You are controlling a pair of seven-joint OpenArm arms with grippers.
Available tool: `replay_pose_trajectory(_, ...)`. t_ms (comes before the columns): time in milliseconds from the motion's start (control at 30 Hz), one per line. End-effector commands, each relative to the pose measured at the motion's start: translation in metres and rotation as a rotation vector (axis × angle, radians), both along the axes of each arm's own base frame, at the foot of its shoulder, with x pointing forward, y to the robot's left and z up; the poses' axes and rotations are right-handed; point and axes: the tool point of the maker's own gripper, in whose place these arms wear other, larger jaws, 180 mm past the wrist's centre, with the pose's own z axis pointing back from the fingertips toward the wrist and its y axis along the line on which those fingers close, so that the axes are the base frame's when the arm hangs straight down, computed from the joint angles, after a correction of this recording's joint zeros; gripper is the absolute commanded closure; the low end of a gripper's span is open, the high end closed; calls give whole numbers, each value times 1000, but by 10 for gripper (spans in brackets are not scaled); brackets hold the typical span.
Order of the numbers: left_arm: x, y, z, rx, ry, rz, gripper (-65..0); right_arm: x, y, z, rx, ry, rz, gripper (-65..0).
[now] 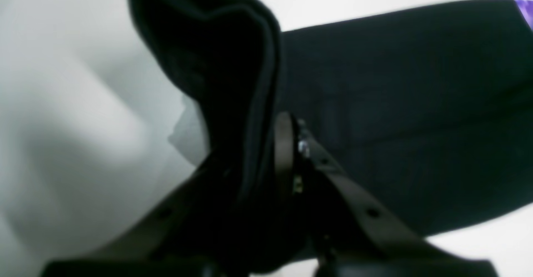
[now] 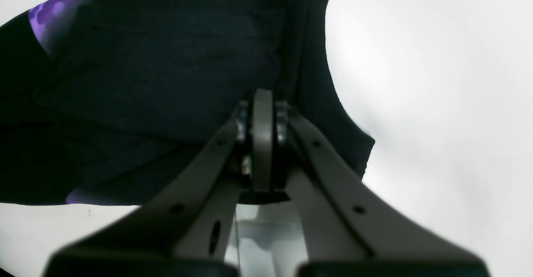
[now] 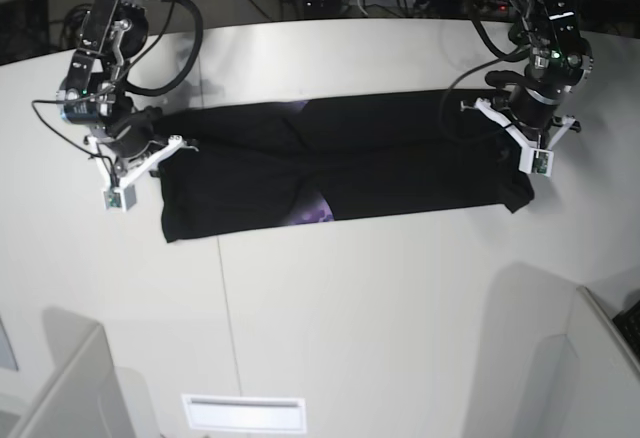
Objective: Fold the T-shirt properly
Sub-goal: 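Lift the strip end with the left gripper and fold it toward the right gripper, then press the folded end flat with the left gripper and release it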
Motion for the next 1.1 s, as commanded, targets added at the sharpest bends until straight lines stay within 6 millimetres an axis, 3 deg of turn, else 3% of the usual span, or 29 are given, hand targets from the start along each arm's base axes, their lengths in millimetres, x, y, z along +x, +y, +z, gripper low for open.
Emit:
replay_pose_trajectory(0, 6, -10, 9, -2, -39, -29, 0, 8, -3, 11, -6, -47, 1, 0)
replay_pose_trajectory(167, 3, -38, 0, -58, -11, -62, 0, 7, -3, 10, -6, -44, 1, 0)
replay_pose_trajectory(467, 5, -62, -4, -142, 2, -33, 0, 7, -3, 10, -6, -41, 1, 0)
replay_pose_trajectory(1067, 29, -94, 6, -226, 12, -34, 0, 6, -1, 9, -5, -38, 6, 0)
